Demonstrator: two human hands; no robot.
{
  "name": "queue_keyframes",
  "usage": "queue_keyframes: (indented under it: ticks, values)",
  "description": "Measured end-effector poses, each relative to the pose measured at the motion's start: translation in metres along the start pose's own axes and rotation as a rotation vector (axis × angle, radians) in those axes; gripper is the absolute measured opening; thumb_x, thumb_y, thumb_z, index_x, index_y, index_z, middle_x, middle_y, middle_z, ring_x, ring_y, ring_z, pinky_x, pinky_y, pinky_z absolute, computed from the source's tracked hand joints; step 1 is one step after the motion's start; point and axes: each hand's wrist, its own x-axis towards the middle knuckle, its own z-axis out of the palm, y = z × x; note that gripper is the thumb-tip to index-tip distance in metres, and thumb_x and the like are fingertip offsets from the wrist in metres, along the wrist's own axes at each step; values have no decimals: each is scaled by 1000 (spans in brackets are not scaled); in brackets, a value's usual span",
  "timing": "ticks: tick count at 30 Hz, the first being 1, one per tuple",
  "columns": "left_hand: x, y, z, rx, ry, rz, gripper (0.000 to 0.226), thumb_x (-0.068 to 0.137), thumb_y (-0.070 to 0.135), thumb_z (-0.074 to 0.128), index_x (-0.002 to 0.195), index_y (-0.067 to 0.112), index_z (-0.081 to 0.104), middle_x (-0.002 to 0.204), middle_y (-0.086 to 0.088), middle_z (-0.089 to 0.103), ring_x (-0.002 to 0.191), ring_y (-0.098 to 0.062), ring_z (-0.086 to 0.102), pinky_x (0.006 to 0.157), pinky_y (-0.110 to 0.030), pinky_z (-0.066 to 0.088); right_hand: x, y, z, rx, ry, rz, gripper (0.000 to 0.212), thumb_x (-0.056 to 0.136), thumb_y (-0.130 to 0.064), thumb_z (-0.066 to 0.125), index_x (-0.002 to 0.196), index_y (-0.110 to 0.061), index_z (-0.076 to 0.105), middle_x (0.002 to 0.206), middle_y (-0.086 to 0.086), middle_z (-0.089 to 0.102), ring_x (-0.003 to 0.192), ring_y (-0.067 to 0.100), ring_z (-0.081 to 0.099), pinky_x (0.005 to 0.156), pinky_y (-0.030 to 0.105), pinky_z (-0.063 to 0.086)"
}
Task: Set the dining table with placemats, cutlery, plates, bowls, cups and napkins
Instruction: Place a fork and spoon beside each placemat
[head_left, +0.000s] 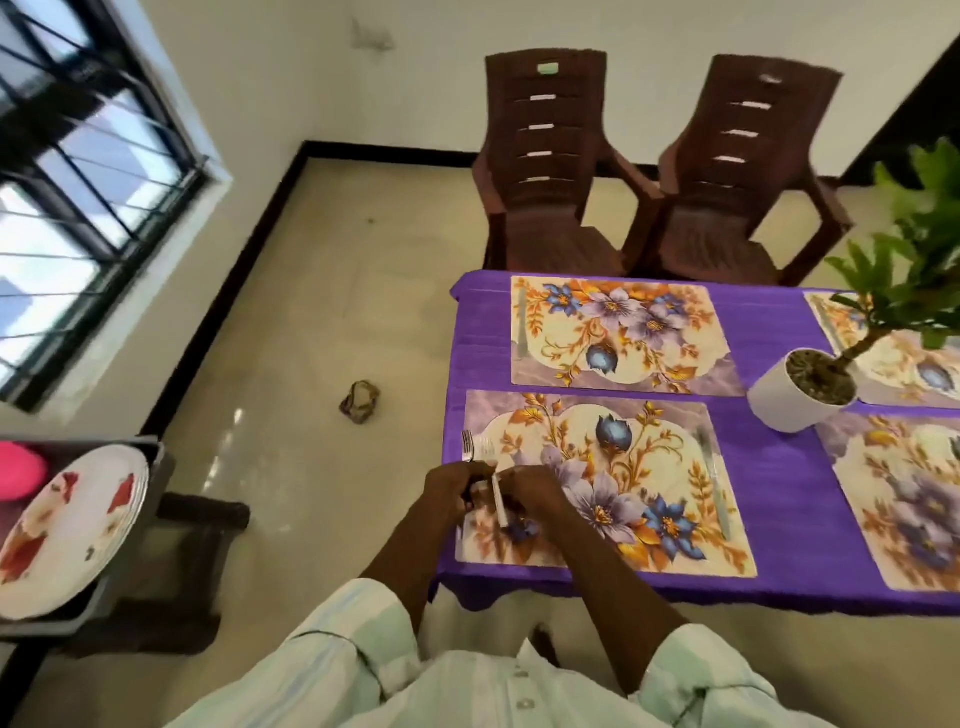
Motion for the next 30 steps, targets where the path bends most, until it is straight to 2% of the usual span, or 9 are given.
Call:
queue_keyframes:
  ticks: [2, 5, 7, 9, 12, 14, 16, 23, 30]
  values:
    - [-6, -13, 3, -78, 68, 62, 23, 71, -1, 78, 91, -6, 69, 56, -7, 61, 40, -11, 44, 44, -24, 38, -4, 4, -4, -11, -26, 16, 22, 95, -15, 56, 99, 3, 68, 78, 11, 66, 65, 18, 62, 57, 24, 53]
    - [-16, -24, 4, -119, 158, 138, 27, 67, -3, 80, 92, -3, 70, 55, -7, 63, 45, -14, 46, 49, -27, 37, -10, 15, -8, 48, -57, 71, 18, 91, -16, 61, 92, 0, 69, 77, 12, 67, 61, 20, 63, 50, 25, 50]
    - [-22, -25, 4, -120, 174, 158, 27, 67, -3, 81, 91, -2, 70, 65, -11, 66, 49, -17, 52, 47, -25, 39, -12, 17, -9, 45, -74, 45, 15, 91, -16, 62, 88, -3, 69, 72, 9, 67, 55, 17, 61, 45, 22, 46]
    - [-26, -26, 3, -98, 175, 182, 24, 69, -4, 79, 91, -2, 69, 68, -11, 65, 41, -12, 50, 38, -19, 36, -13, 17, -7, 11, -75, 25, 14, 90, -15, 64, 89, -2, 70, 72, 10, 67, 51, 15, 60, 42, 20, 44]
    - [-26, -24, 1, -69, 197, 183, 18, 72, -3, 78, 86, -4, 67, 67, -12, 63, 31, -9, 48, 34, -15, 36, -11, 14, 0, -30, -50, 6, 16, 90, -12, 64, 97, 2, 69, 85, 18, 70, 58, 18, 61, 49, 22, 48]
    - [-24, -19, -3, -90, 226, 172, 28, 68, 6, 84, 88, -8, 69, 71, -12, 67, 44, -16, 56, 49, -24, 50, -9, 11, 2, -16, -13, 16, 12, 90, -9, 63, 89, 2, 68, 83, 19, 69, 58, 20, 59, 53, 26, 49]
    - [-22, -16, -11, -107, 250, 174, 33, 68, 12, 85, 90, -8, 70, 71, -11, 67, 50, -18, 52, 56, -29, 49, -4, 9, 5, -18, 17, 34, 13, 90, -7, 63, 79, -1, 64, 71, 14, 64, 52, 19, 57, 50, 26, 47]
    - [-14, -8, -51, -76, 326, 178, 26, 75, 8, 78, 97, -3, 67, 75, -6, 66, 54, -12, 43, 46, -24, 37, 15, 1, 30, -126, 87, 11, 10, 90, -13, 64, 94, -4, 64, 89, 15, 72, 79, 26, 72, 73, 37, 61]
    - [-7, -10, -62, -4, 304, 132, 26, 76, 9, 78, 97, -1, 68, 76, -6, 65, 54, -11, 42, 44, -24, 35, 35, 15, 37, -259, 125, -132, 17, 86, -16, 66, 94, -1, 67, 85, 14, 71, 77, 28, 71, 78, 44, 60]
